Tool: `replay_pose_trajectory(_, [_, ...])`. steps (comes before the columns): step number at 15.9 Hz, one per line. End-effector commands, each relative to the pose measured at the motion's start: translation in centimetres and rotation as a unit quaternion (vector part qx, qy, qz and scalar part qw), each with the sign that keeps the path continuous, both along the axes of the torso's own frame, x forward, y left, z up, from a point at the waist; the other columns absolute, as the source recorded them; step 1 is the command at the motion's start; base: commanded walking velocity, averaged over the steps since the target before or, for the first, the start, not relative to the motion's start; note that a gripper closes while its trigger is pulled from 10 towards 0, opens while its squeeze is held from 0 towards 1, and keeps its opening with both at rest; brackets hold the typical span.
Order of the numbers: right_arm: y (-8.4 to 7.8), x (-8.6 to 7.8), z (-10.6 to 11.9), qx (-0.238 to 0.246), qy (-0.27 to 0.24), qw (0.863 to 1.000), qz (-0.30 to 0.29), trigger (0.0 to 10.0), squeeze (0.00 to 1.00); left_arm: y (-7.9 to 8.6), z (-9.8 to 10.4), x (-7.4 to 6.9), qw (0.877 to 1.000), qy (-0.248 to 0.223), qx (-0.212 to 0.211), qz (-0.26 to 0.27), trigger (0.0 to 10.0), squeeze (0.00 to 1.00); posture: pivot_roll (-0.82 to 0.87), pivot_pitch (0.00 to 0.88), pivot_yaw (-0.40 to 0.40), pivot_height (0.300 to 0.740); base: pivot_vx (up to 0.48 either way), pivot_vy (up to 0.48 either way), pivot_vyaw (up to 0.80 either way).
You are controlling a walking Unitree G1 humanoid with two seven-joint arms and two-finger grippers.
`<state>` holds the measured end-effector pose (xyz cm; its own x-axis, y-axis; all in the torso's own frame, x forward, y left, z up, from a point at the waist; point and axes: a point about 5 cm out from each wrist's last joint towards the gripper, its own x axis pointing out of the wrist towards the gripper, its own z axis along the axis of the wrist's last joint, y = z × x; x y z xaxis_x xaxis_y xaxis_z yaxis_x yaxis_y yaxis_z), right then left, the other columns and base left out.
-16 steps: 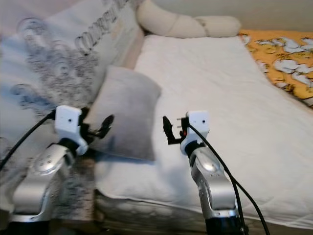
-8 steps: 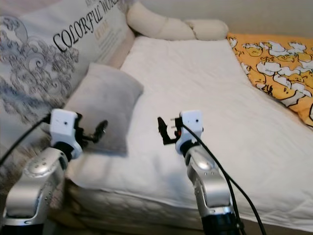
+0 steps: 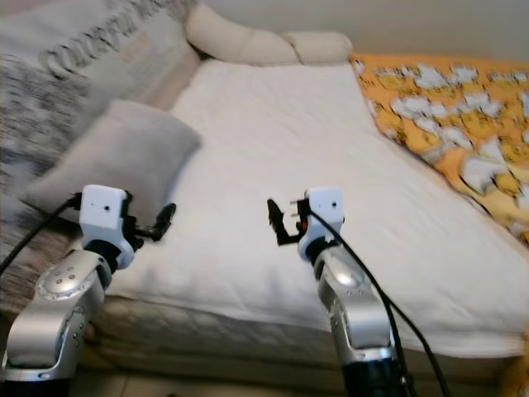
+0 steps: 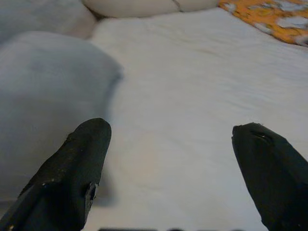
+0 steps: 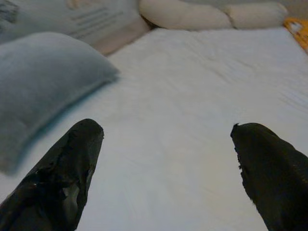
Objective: Clean up the room
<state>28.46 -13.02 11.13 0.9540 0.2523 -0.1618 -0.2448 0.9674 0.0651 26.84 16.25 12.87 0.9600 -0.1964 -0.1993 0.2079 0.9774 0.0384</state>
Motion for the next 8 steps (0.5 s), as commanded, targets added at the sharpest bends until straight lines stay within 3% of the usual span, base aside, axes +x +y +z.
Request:
replay_pose_trajectory(1, [-0.2, 0.4, 0.5, -0.001, -0.008, 1.0, -0.005, 10.0, 1.0, 0.0, 0.4, 0.2, 1.0, -0.008, 0.007, -0.002, 10.0, 1.0, 0.0, 0.0, 0.054, 0.74, 0.0, -0.375, 0.0])
replay_pose_trajectory(5, [-0.3, 1.0, 0.8, 0.003, -0.011, 1.0, -0.017, 10.0, 1.0, 0.1, 0.1, 0.5, 1.0, -0.009, 0.018, 0.0, 10.0, 1.0, 0.01, 0.0, 0.022, 0.74, 0.0, -0.374, 0.0])
replay_pose_trajectory(8, [-0.5, 0.7, 0.7, -0.006, -0.006, 1.0, -0.003, 10.0, 1.0, -1.0, 0.4, 0.8, 0.999, -0.017, 0.027, -0.016, 10.0, 1.0, 0.0, 0.0, -0.003, 0.74, 0.0, -0.372, 0.0])
